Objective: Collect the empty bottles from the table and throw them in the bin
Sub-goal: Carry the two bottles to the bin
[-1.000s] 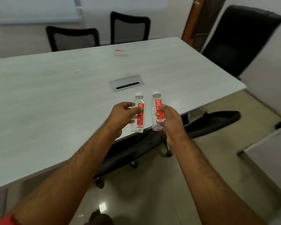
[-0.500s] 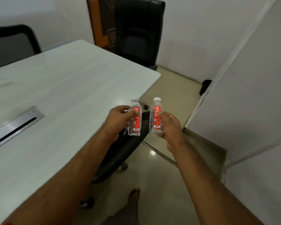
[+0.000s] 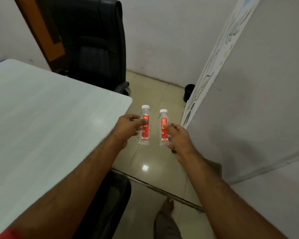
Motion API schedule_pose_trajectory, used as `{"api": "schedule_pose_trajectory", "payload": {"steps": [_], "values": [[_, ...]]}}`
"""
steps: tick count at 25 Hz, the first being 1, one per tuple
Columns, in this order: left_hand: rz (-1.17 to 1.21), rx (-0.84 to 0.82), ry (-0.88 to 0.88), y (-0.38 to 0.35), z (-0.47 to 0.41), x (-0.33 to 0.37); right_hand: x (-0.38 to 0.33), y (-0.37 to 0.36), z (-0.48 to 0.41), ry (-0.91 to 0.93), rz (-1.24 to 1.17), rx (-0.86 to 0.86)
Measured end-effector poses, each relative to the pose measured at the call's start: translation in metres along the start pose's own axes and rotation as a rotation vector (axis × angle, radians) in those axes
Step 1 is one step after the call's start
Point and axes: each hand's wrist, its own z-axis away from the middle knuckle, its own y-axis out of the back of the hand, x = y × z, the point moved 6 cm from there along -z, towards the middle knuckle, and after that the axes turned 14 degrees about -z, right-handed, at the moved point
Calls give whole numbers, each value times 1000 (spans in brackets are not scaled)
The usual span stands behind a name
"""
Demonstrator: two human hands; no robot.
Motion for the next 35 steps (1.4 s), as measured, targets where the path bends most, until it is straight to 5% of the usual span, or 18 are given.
{"api": "schedule_pose_trajectory", "payload": {"steps": [14,22,35], "values": [[11,8,72,-97,-358,126,-133,2,-369,-85,57,-58],[26,-33,103,-111,-624,190,-188,-35,-607,-86,18,110],[-230,-409,58,-226,-982,326,-297,-13,-928,-44,-173,315]]}}
